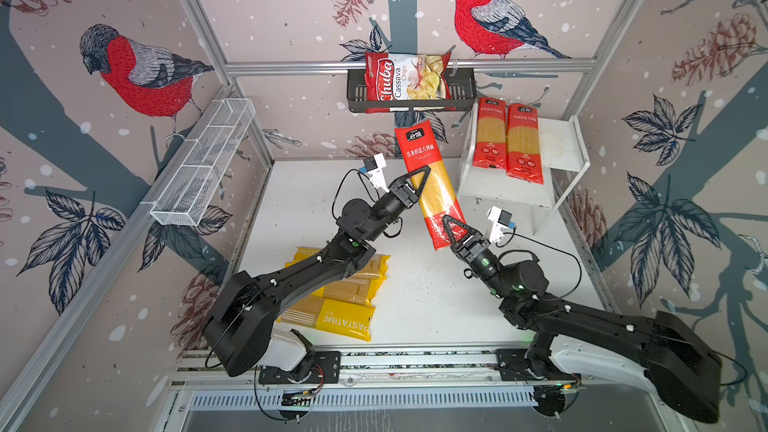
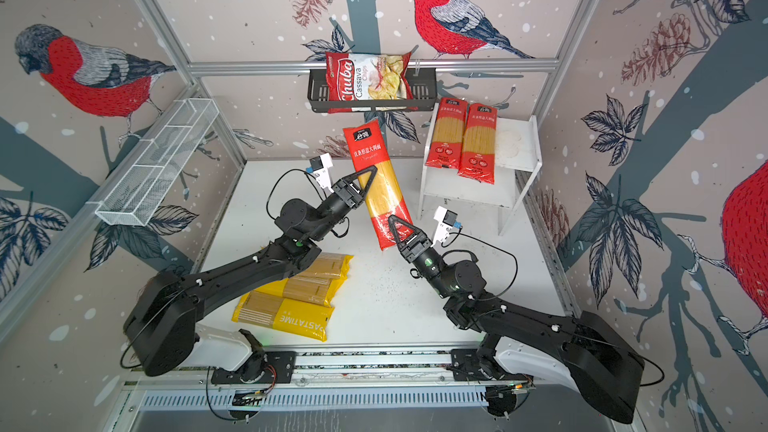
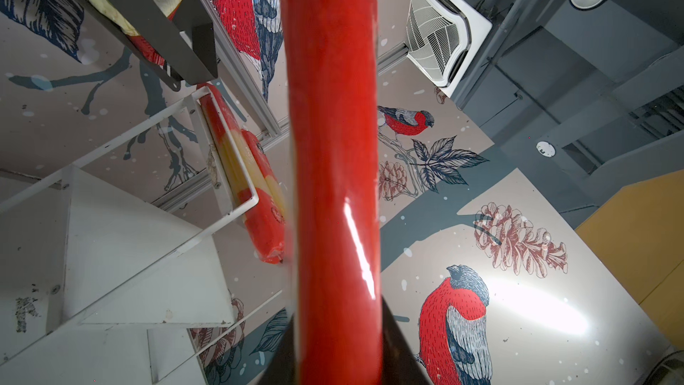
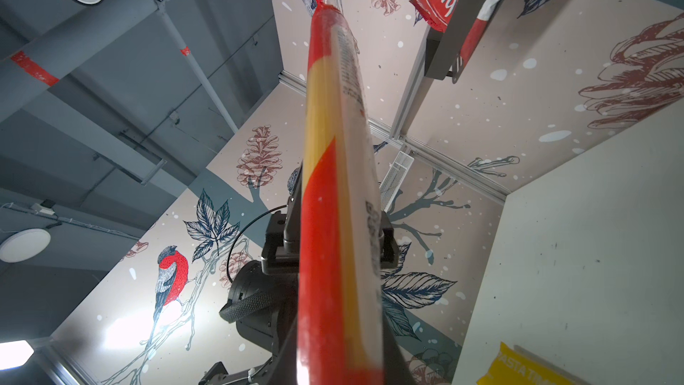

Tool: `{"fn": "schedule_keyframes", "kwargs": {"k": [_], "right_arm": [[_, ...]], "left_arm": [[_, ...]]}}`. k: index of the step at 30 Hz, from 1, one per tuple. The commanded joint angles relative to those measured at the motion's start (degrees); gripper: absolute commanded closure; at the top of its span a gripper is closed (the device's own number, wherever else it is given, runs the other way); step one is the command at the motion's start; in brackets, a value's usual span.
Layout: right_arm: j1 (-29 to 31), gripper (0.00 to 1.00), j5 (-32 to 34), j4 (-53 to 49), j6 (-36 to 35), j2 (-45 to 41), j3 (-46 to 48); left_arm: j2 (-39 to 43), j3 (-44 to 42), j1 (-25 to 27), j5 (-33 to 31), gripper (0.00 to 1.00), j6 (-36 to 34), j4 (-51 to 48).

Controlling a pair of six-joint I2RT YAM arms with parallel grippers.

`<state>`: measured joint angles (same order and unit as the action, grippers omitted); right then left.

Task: Place and organize the pasta boxes and bags onto the shelf
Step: 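Carry the upright red pack onto the shelf beside the other packs with the right gripper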

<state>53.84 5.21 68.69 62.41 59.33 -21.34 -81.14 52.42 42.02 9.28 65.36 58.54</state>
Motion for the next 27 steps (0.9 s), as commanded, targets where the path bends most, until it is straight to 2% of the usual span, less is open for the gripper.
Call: {"fn": "schedule_keyframes", "kwargs": {"k": [1,9,15,18,21,24,27], "right_arm": [[-0.18,0.86,2.65,2.55,-2.29,-0.66,-1.37],[-3.33,0.91,2.22,-0.71,-3.12,-3.16,-5.54],[-9.78,0.91,-0.39,-8.41,-2.21,-7.41,-9.64],[-13.78,0.92,-0.15,-16.15,-1.36,-10.19,-12.64],[-19.68,0.93,-0.43,-28.51,-0.91,-13.22,-16.94],[-28.68,0.95,-6.54,-40.98,-1.49,-13.83,-23.97],[-39.81,0.98,-12.85,-51.88,1.31,-12.9,-29.82]], "left_arm": [[1.33,1.0,0.32,2.97,0.61,-2.19,5.02],[3.24,1.46,0.31,3.55,0.35,-3.96,2.34],[5.32,-1.01,0.33,2.41,0.3,-4.37,2.89],[6.5,-1.52,0.32,2.58,0.3,-5.65,1.14],[8.01,-3.55,0.3,2.03,0.3,-6.68,-0.25],[9.19,-7.23,0.34,0.84,0.29,-5.91,1.27],[9.92,-10.16,0.34,0.64,0.29,-5.01,1.79]]}}
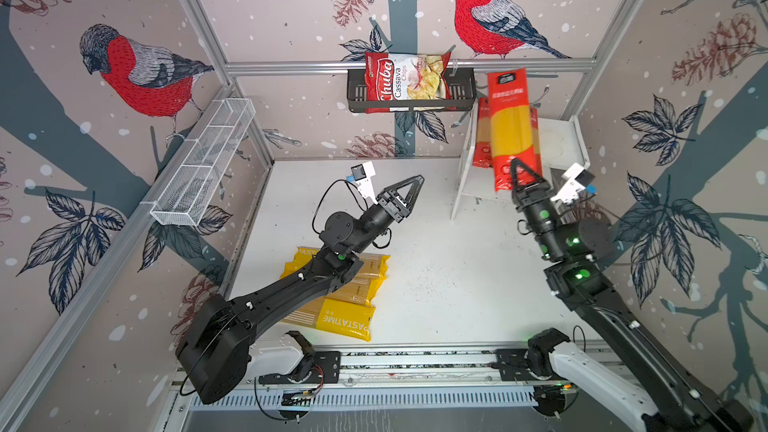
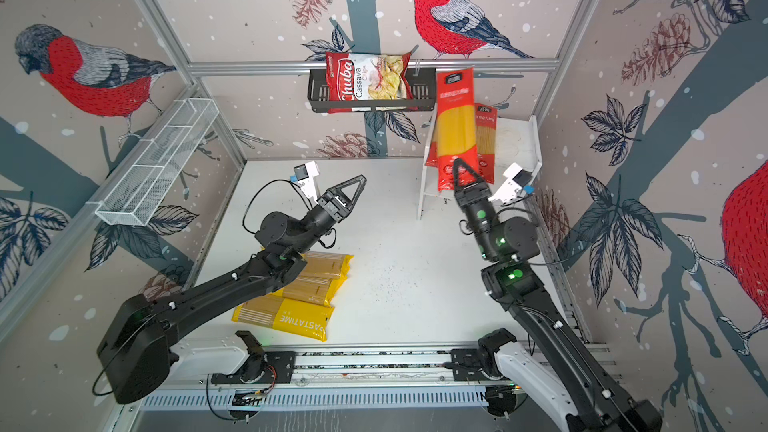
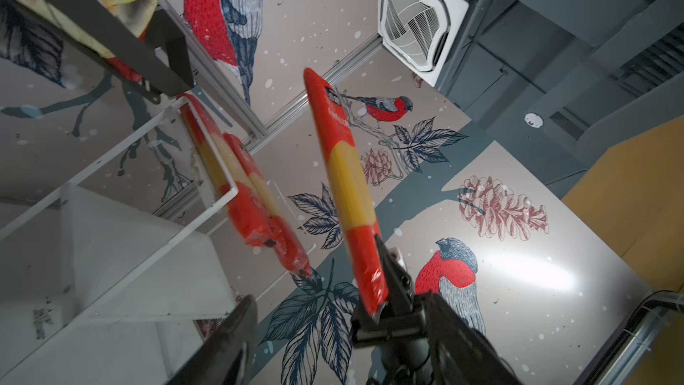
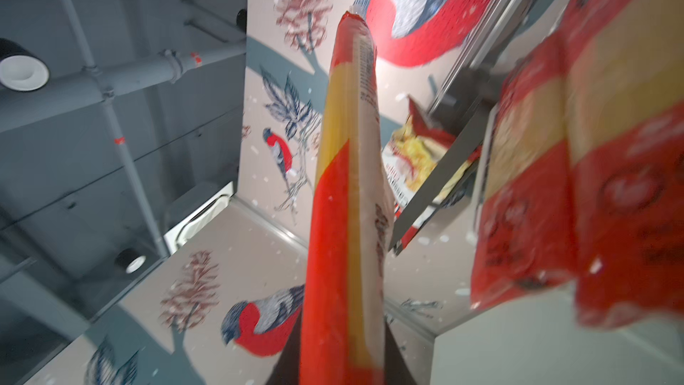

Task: Place and organize the pasta boxes and bags onto the shelf
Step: 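Carry the upright red pack onto the shelf beside the other packs with the right gripper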

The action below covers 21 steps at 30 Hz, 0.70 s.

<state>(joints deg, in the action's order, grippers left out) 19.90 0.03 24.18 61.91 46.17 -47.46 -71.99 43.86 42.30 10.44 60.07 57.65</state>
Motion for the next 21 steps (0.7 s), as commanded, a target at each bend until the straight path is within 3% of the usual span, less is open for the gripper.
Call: {"fn": "schedule_keyframes", "kwargs": {"k": [1,4,7,21], "right_arm": [[-10.68,0.98,-11.51,-9.58,2.66,0.99,-5.38],[-23.34,0.97,-21.75,-10.77,6.91,3.33,-7.43],[-30.36,0.97,-28.15,-9.91,9.33,5.78,-8.71],[-35.51,0.92,-30.51,-14.02,12.53,11.55,-11.2]], "left_arm": [[1.06,-2.67,0.02,-0.72,0.29,0.54,2.89],[2.88,-5.61,-0.01,-1.42,0.29,0.75,2.71],[5.65,-8.07,0.04,-2.46,0.29,-0.44,0.22],[11.17,-15.2,0.06,-5.07,0.29,-2.07,-3.33]]}}
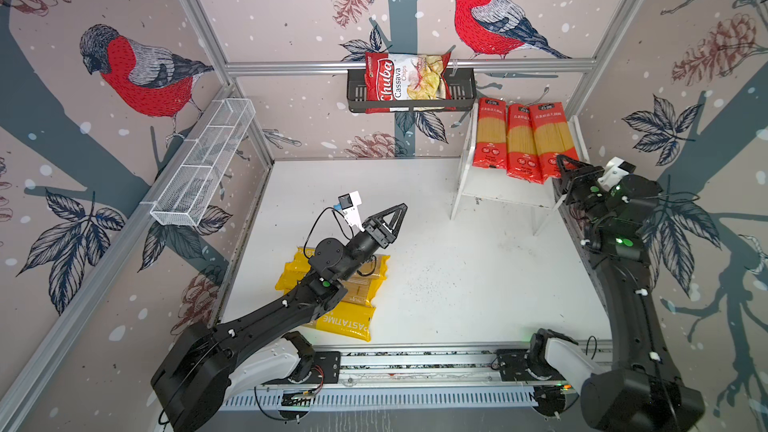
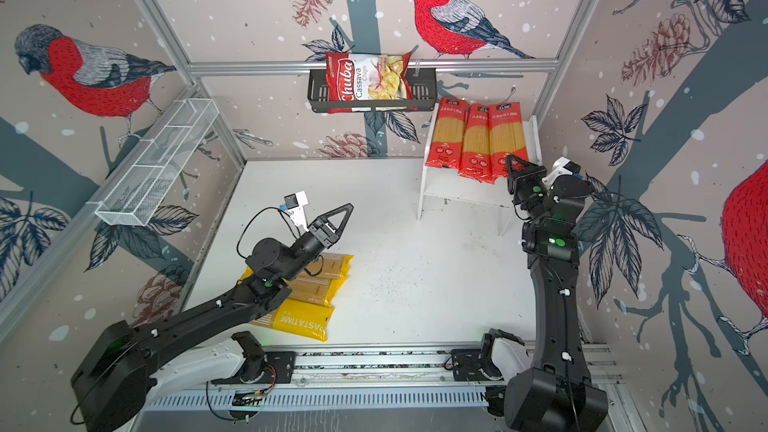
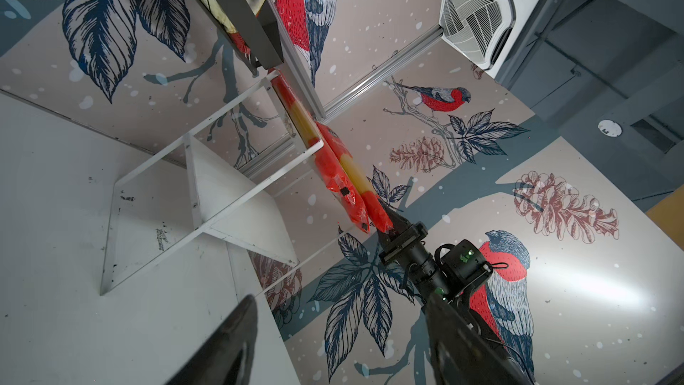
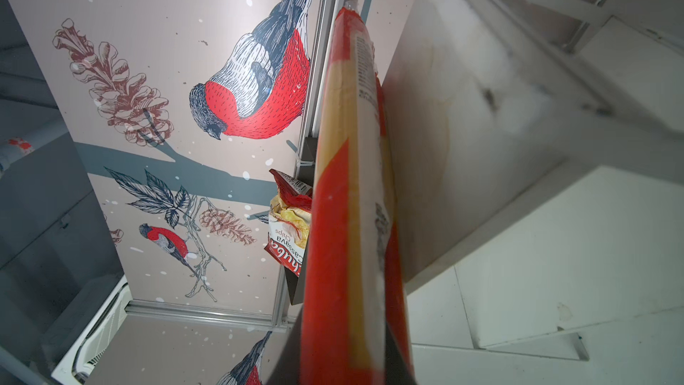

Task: Place and organize the pasta boxes and bags onto the shelf
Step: 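Carry the upright red pack onto the shelf beside the other packs with the right gripper, then open the right gripper and draw it back from the shelf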

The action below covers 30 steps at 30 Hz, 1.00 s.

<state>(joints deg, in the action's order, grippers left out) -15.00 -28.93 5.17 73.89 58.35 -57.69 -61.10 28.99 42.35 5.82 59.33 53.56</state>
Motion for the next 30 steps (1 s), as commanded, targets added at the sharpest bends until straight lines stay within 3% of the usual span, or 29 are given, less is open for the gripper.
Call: {"fn": "schedule_keyframes", "kwargs": {"k": [1,8,15,19,23,30], "right_arm": [[-0.87,0.91,-1.33,4.44,0.51,-0.86,-0.94],[-2.0,0.77,0.19,4.06,0.91,-0.4,0.9],[-2.13,0.49,-2.1,3.77,0.82,-2.03,4.24],[-2.55,0.43,-1.86,1.25,0.49,-5.88,7.26],[-2.47,0.42,-1.48,-0.33,0.47,-9.72,10.32],[-2.31,0.56,-1.39,0.77,-1.35,-7.93,9.26]], "left_arm": [[0.2,-0.45,0.01,-0.42,0.29,-1.24,0.97],[-0.92,-0.62,-0.07,0.59,0.29,-0.54,2.35],[0.32,-0.71,-0.02,0.15,0.29,-1.22,0.67],[-0.47,-0.66,0.01,0.58,0.29,-1.23,0.93],[-1.7,-0.65,0.01,1.15,0.29,-0.81,1.86],[-3.78,0.06,0.15,2.22,0.29,-0.18,3.17]]}}
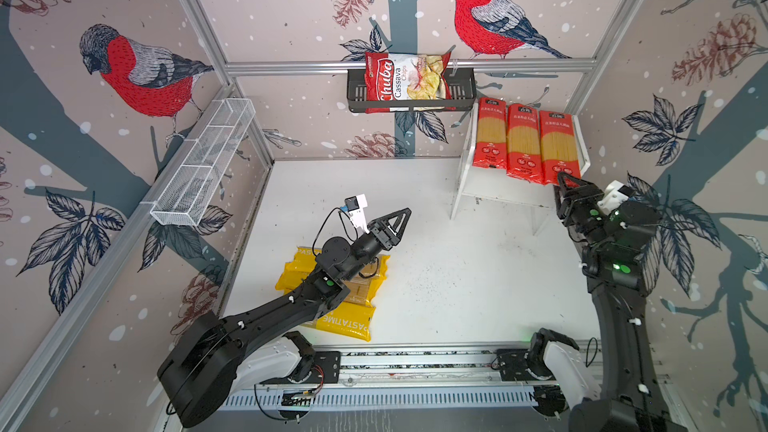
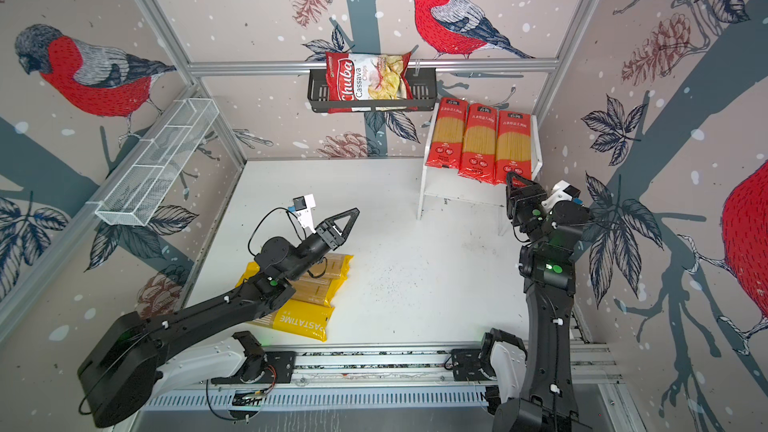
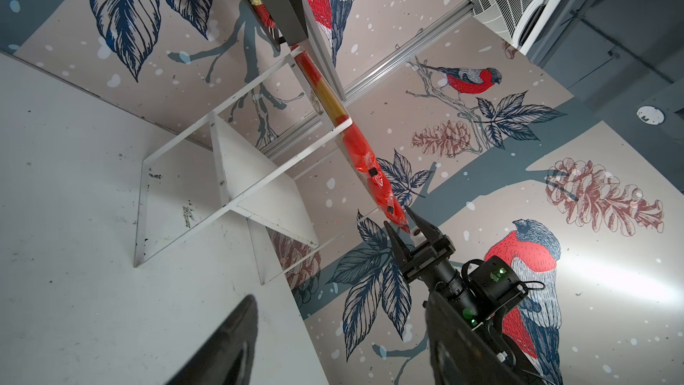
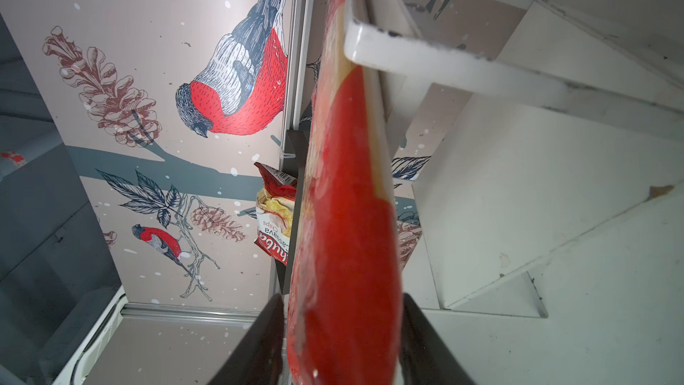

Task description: Place and organize the pasta boxes and bags onto the shelf

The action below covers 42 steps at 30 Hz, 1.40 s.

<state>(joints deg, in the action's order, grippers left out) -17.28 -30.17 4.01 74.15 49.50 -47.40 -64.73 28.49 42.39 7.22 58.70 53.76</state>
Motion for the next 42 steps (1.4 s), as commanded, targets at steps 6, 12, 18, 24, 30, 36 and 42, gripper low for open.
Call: {"fn": "schedule_keyframes", "kwargs": {"k": [6,12,18,24,30,36,42], "right_arm": [[-0.26,0.76,-1.07,3.57,-4.09,6.09,-4.59],[-0.33,0.85,-5.41,6.85,-2.94,9.26,-5.41],[-1.61,0.76,-6.04,6.22,-2.83,7.87,-4.12],[-0.9,0.42,-6.21,2.35,-4.7,5.59,-3.19],[3.86,0.34,-2.76,0.0,-5.21,-2.32,2.11],[16.32,0.32,5.18,-6.42,-9.9,-6.23,1.4],[38.74,0.32,19.47,-7.64,-10.42,-7.65,4.48]], "left_arm": [[1.64,0.48,0.15,-0.1,0.29,-0.24,0.6],[2.43,1.75,0.21,-0.72,0.29,-1.69,-2.75],[1.85,2.23,0.23,-0.75,0.3,-1.87,-2.76],[2.76,5.87,0.23,-2.4,0.29,-6.59,-13.14],[3.9,7.97,0.18,-5.38,0.28,-12.34,-22.5],[3.47,9.72,0.19,-5.03,0.28,-15.3,-25.95],[5.94,11.06,0.32,-9.17,0.28,-19.88,-35.7]]}}
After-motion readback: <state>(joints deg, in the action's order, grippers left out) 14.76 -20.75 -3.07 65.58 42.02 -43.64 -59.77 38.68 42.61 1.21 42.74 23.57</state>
